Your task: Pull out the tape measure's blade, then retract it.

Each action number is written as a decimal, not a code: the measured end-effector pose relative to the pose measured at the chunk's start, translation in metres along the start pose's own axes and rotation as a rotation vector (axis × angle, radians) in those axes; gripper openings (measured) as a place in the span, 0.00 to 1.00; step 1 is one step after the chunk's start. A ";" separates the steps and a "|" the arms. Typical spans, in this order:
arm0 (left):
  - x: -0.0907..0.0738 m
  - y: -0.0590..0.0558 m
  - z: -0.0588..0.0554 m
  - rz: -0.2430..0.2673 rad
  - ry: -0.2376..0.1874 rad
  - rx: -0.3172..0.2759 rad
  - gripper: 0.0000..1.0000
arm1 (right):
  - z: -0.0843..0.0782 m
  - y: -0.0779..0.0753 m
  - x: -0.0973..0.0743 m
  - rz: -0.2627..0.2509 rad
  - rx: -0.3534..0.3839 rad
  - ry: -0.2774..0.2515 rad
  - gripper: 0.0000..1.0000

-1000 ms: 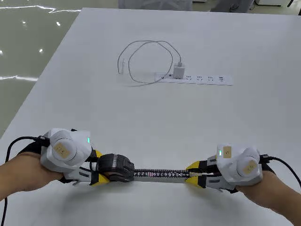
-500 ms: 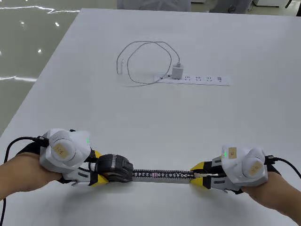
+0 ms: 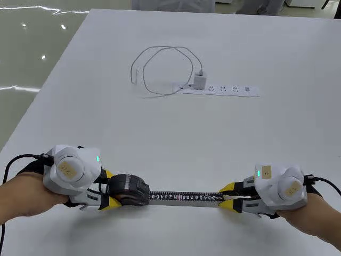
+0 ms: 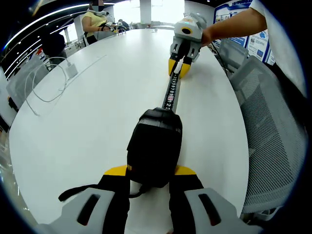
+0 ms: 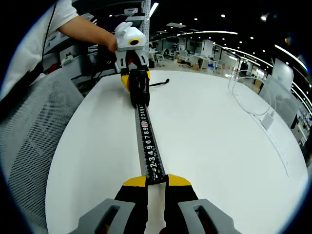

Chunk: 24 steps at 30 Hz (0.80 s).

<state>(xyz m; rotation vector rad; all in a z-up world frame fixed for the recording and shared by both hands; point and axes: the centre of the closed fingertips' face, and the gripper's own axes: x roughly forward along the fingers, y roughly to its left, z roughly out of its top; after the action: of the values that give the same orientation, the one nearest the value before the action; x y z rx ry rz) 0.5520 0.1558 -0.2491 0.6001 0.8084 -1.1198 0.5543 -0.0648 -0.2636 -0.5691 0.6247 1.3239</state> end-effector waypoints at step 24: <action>0.000 0.000 0.000 0.000 0.001 -0.003 0.26 | -0.021 -0.006 -0.019 -0.014 0.003 0.045 0.07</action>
<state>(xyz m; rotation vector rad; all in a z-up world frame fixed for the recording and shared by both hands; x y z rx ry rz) 0.5520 0.1555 -0.2488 0.5985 0.8105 -1.1182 0.5553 -0.0936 -0.2643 -0.6007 0.6583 1.2995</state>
